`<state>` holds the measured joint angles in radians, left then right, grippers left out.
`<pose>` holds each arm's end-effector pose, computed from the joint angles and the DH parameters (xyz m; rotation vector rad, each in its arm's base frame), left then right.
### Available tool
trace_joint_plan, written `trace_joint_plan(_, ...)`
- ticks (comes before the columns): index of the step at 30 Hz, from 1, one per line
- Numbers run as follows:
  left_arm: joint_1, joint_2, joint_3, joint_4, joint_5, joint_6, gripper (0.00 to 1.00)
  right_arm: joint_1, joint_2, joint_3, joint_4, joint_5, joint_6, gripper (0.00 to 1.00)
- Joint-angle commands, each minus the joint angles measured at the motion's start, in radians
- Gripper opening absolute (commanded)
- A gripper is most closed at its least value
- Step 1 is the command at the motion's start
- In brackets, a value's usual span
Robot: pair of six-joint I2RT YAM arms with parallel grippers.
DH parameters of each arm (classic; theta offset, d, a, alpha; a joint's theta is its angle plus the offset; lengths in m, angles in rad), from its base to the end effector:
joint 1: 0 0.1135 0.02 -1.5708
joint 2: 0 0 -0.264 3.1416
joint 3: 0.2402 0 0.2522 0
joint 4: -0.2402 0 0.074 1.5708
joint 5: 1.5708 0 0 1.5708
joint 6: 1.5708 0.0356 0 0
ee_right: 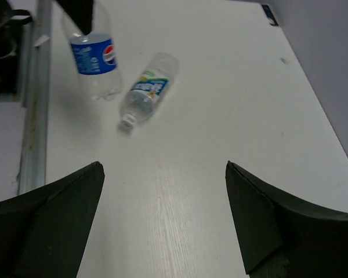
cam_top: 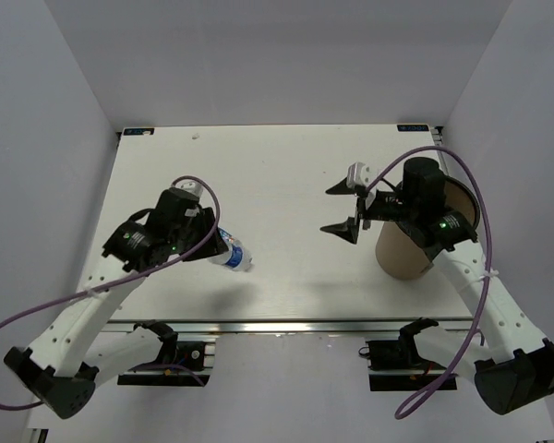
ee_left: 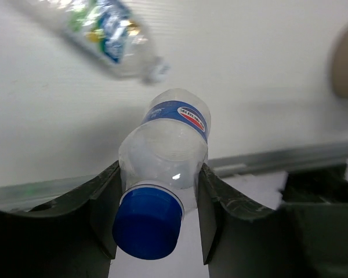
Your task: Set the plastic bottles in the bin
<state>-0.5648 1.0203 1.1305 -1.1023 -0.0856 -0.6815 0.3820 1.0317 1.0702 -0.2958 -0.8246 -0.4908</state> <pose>0.1525 -0.0931 0.3334 -0.1847 2.5935 -0.3613 0.1961 0.1070 0.3845 -1.2373 1.2977 0.6708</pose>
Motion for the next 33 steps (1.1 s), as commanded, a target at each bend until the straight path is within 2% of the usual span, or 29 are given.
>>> trace_joint_plan(1, 0.0, -0.06, 0.046, 0.097, 0.245, 0.082, 0.0, 0.038, 0.021, -0.004, -0.1, -0.297, -0.251, 0.9)
trace_joint_plan(3, 0.0, -0.066, 0.048, 0.169, 0.32, 0.103, 0.0, 0.124, 0.059, 0.011, -0.042, -0.257, -0.182, 0.89)
trace_joint_plan(5, 0.0, -0.062, 0.038, 0.252, 0.355, 0.117, 0.0, 0.207, 0.125, 0.042, -0.028, -0.113, -0.131, 0.89)
trace_joint_plan(6, 0.0, -0.048, 0.028, 0.278, 0.375, 0.12, 0.0, 0.287, 0.152, 0.062, -0.028, -0.066, -0.124, 0.89)
trace_joint_plan(8, 0.0, -0.032, 0.012, 0.356, 0.417, 0.128, 0.0, 0.33, 0.24, 0.114, -0.019, -0.066, -0.073, 0.89)
trace_joint_plan(10, -0.001, -0.014, -0.011, 0.406, 0.473, 0.134, 0.0, 0.348, 0.31, 0.135, 0.07, -0.119, 0.003, 0.89)
trace_joint_plan(11, -0.001, -0.009, -0.017, 0.447, 0.493, 0.135, 0.0, 0.357, 0.329, 0.139, 0.099, -0.098, 0.035, 0.89)
trace_joint_plan(14, -0.003, 0.004, -0.011, 0.46, 0.509, 0.145, 0.0, 0.425, 0.396, 0.154, 0.153, 0.025, 0.043, 0.89)
trace_joint_plan(17, -0.003, 0.009, 0.0, 0.455, 0.504, 0.152, 0.0, 0.442, 0.467, 0.194, 0.179, -0.008, 0.083, 0.89)
trace_joint_plan(19, -0.004, 0.006, -0.001, 0.464, 0.501, 0.149, 0.0, 0.448, 0.499, 0.214, 0.205, 0.008, 0.145, 0.84)
trace_joint_plan(20, -0.004, 0.004, -0.003, 0.47, 0.495, 0.146, 0.0, 0.448, 0.507, 0.224, 0.216, 0.022, 0.168, 0.72)
trace_joint_plan(21, -0.004, 0.001, -0.003, 0.473, 0.486, 0.145, 0.03, 0.448, 0.51, 0.231, 0.225, 0.075, 0.22, 0.65)
trace_joint_plan(22, -0.004, 0.001, 0.008, 0.46, 0.468, 0.143, 0.12, 0.448, 0.511, 0.234, 0.245, 0.123, 0.25, 0.57)
trace_joint_plan(23, -0.004, 0.001, 0.014, 0.453, 0.428, 0.143, 0.28, 0.445, 0.51, 0.238, 0.25, 0.172, 0.274, 0.44)
trace_joint_plan(24, -0.004, 0.0, 0.018, 0.446, 0.409, 0.142, 0.63, 0.44, 0.498, 0.238, 0.251, 0.276, 0.294, 0.4)
trace_joint_plan(25, -0.004, -0.003, 0.021, 0.447, 0.393, 0.134, 0.82, 0.436, 0.492, 0.237, 0.251, 0.322, 0.335, 0.38)
trace_joint_plan(26, -0.004, -0.017, 0.017, 0.453, 0.336, 0.125, 0.93, 0.411, 0.484, 0.235, 0.253, 0.353, 0.356, 0.35)
trace_joint_plan(28, -0.004, -0.025, 0.026, 0.426, 0.212, 0.093, 0.96, 0.338, 0.447, 0.218, 0.262, 0.39, 0.418, 0.3)
trace_joint_plan(30, -0.004, -0.02, 0.04, 0.388, 0.021, 0.071, 0.98, 0.273, 0.404, 0.2, 0.256, 0.398, 0.451, 0.29)
trace_joint_plan(33, -0.003, 0.012, 0.078, 0.325, -0.099, 0.036, 0.98, 0.146, 0.329, 0.204, 0.201, 0.459, 0.446, 0.29)
